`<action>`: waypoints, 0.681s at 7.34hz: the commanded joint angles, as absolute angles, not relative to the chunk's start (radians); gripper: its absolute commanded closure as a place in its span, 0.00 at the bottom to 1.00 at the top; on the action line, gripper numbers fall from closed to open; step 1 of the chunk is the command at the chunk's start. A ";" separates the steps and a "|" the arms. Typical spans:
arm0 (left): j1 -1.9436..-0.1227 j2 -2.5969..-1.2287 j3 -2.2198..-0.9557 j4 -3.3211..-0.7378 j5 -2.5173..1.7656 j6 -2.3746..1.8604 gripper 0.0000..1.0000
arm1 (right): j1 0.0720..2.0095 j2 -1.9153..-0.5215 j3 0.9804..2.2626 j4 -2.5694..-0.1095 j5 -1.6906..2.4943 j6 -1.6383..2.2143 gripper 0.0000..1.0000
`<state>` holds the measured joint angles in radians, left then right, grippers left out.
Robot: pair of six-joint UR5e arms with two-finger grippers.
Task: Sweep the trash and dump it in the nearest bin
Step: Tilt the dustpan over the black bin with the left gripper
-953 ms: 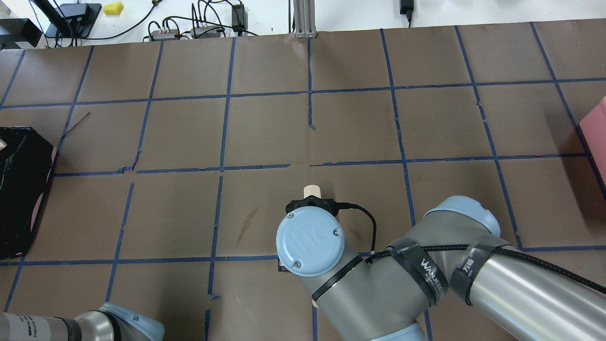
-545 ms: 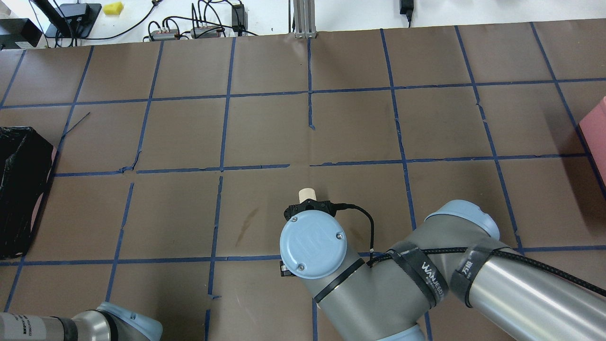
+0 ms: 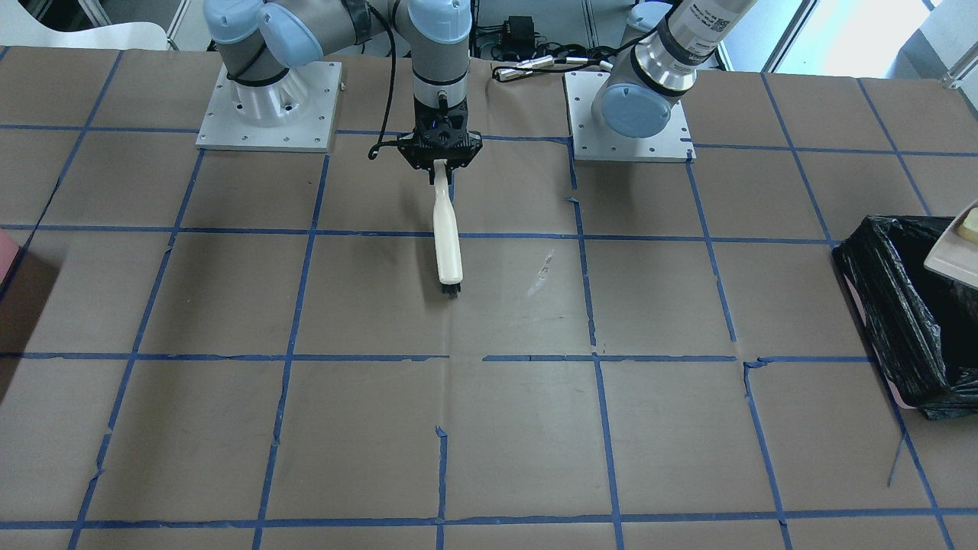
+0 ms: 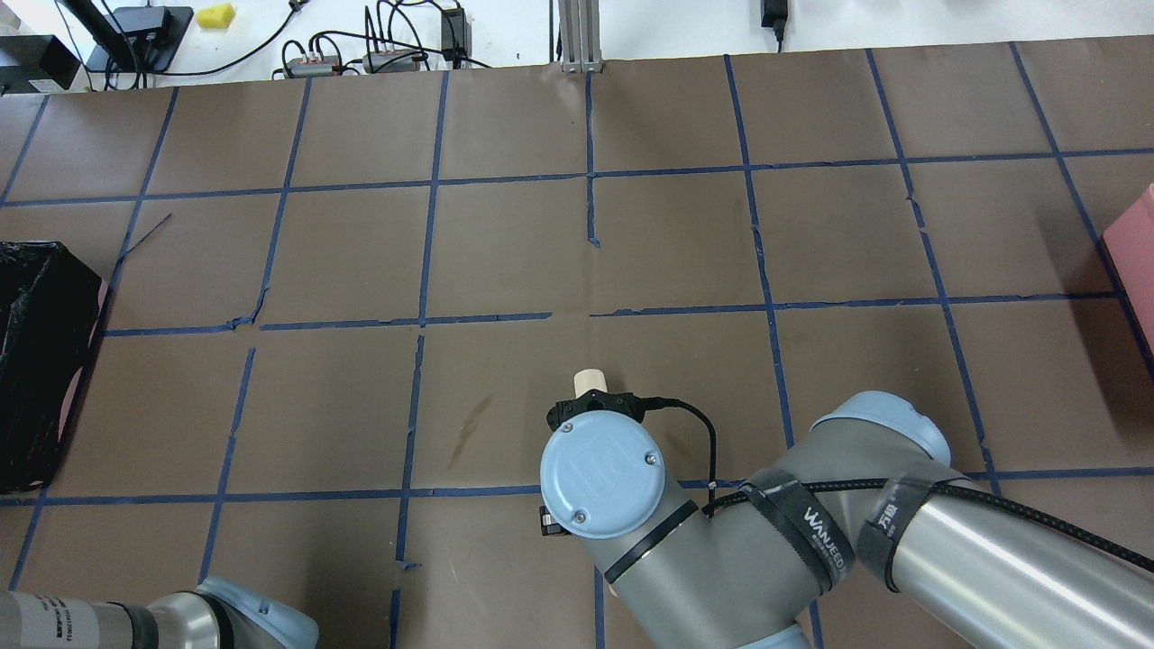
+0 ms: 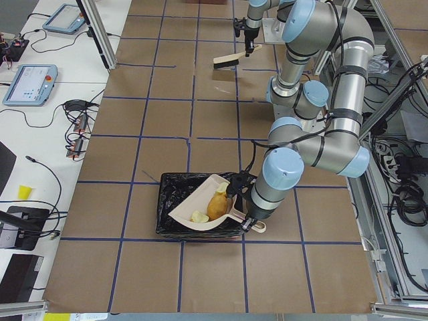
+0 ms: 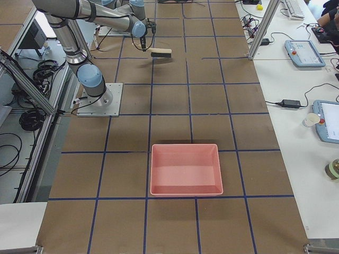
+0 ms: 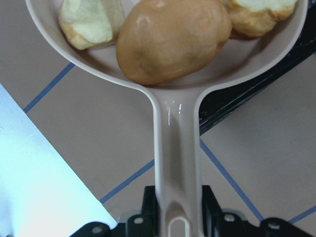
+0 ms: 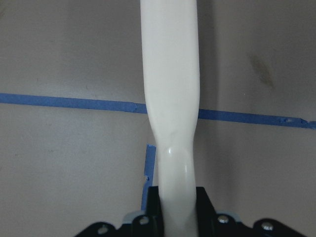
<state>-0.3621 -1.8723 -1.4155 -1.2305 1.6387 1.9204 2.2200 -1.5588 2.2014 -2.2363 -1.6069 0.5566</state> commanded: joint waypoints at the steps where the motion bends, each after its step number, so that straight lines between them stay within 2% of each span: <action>1: -0.385 -1.916 -1.414 -1.168 1.690 1.919 0.96 | 2.223 -1.502 2.201 -2.296 -1.606 0.603 0.88; 5: -0.405 -1.905 -1.410 -1.086 1.759 2.017 0.96 | 2.227 -1.509 2.203 -2.296 -1.618 0.603 0.86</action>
